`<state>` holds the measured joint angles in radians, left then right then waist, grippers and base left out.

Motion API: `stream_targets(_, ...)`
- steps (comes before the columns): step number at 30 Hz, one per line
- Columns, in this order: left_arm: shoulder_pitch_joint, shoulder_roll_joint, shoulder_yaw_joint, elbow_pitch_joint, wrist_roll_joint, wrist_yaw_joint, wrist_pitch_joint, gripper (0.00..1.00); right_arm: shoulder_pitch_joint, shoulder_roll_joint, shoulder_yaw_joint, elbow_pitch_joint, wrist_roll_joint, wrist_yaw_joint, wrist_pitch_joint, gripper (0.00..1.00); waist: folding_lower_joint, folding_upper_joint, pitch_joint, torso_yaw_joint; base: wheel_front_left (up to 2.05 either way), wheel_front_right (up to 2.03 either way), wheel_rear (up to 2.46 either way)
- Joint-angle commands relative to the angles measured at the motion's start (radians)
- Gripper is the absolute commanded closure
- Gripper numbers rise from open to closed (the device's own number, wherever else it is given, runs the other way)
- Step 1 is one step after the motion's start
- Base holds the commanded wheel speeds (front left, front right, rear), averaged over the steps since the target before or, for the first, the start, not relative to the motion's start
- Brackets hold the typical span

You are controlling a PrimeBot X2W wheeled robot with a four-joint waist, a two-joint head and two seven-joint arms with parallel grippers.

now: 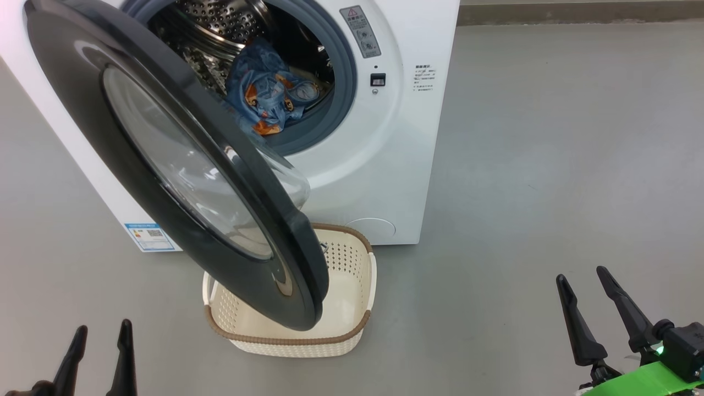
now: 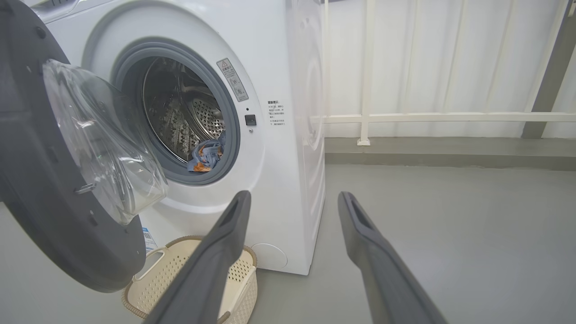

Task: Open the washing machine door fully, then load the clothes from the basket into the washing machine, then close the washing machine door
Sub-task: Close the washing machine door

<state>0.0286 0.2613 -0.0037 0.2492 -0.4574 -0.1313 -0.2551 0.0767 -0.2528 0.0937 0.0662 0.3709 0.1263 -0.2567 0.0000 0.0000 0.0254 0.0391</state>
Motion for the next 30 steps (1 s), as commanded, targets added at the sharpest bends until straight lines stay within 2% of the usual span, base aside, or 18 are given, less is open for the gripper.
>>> stream_targets(1, -0.013, 0.008, 0.058, -0.032, 0.025, 0.001, -0.006, 0.0, -0.002, -0.018, 0.014, -0.019, 0.008, 0.004, -0.005, 0.0, 0.0, 0.0, 0.0, -0.001, 0.0, 0.0, 0.0)
stream_targets(8, 0.01, -0.03, 0.077, -0.021, 0.062, 0.001, -0.007, 0.0, -0.001, -0.016, 0.013, -0.015, 0.008, 0.004, -0.005, 0.0, 0.0, 0.0, 0.003, -0.008, 0.0, 0.0, 0.0)
stream_targets(30, 0.003, -0.028, 0.071, -0.021, 0.084, 0.001, -0.007, 0.0, -0.004, -0.009, 0.0, -0.014, 0.006, 0.004, -0.005, 0.0, 0.0, 0.0, 0.008, -0.015, 0.0, 0.0, 0.0)
